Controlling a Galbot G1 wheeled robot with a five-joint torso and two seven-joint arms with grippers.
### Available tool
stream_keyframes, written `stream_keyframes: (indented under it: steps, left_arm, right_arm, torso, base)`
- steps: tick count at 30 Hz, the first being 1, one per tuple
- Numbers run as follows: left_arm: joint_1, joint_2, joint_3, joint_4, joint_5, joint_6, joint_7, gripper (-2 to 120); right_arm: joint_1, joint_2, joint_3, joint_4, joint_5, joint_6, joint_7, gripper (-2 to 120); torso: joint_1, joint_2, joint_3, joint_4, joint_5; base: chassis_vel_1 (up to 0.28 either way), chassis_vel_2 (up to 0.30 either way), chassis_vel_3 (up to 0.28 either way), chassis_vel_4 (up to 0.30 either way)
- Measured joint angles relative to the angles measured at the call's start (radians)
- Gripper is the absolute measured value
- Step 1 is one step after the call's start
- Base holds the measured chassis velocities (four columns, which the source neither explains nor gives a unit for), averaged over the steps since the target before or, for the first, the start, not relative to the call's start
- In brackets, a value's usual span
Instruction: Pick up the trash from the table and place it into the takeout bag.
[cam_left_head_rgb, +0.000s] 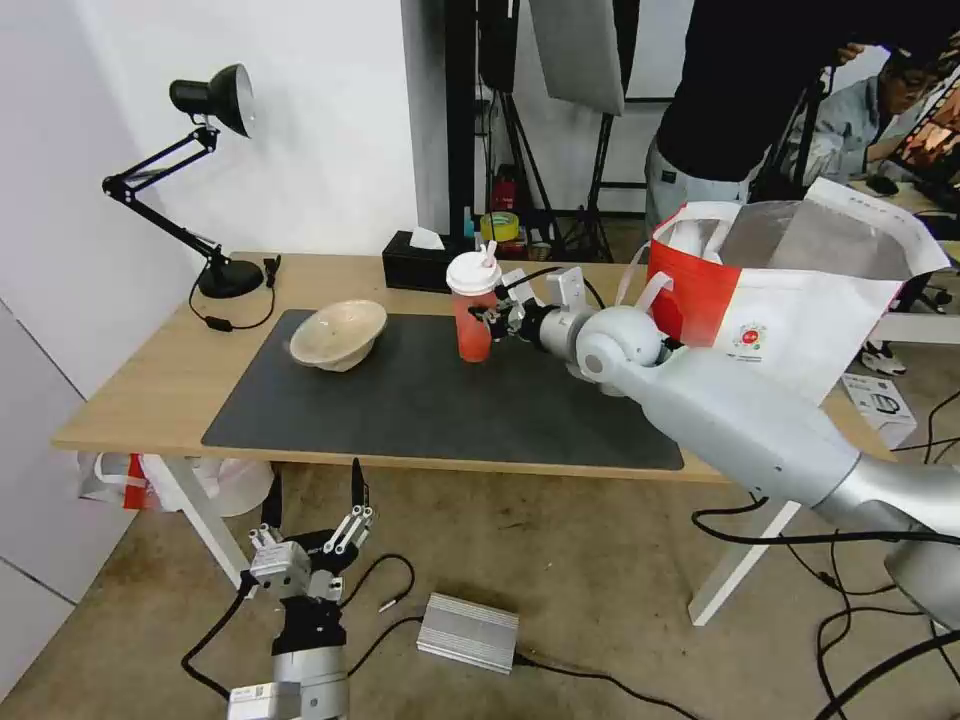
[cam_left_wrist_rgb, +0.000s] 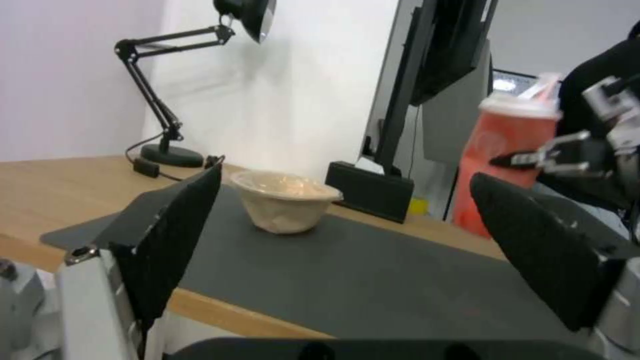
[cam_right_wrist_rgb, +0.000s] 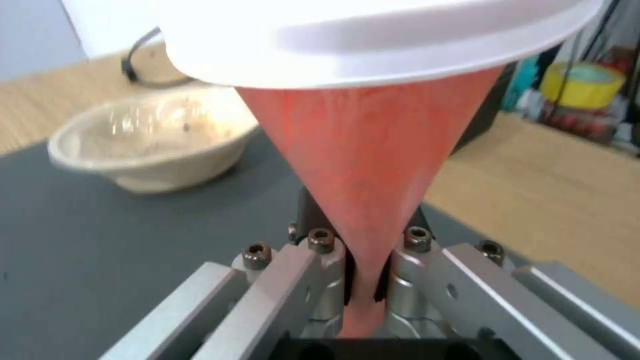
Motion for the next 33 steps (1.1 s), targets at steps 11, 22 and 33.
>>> stream_keyframes:
  steps: [11,22,33]
  left_arm:
    - [0.007,-0.002,-0.004,-0.007,0.003,0.000,-0.001,100]
    - [0.034,0.010,-0.007,-0.024,0.021,-0.005,0.001,100]
    - [0.034,0.010,-0.006,-0.034,0.023,-0.007,0.002,100]
  right_arm:
    - [0.047,-0.176,0.084,0.175,0.092,-0.024,0.033,3]
    - [0.042,-0.294,0.170,0.324,0.162,-0.059,0.071,3]
    - [0.071,-0.422,0.227,0.389,0.245,-0.088,0.096,3]
  torso:
    - [0.000,0.000,0.000,-0.0001,0.0001]
    - [0.000,0.000,0.000,0.0000,0.0001]
    - [0.000,0.000,0.000,0.0000,0.0000]
  base:
    - [0.000,0.000,0.000,0.000]
    - [0.000,0.000,0.000,0.000]
    - [0.000,0.000,0.000,0.000]
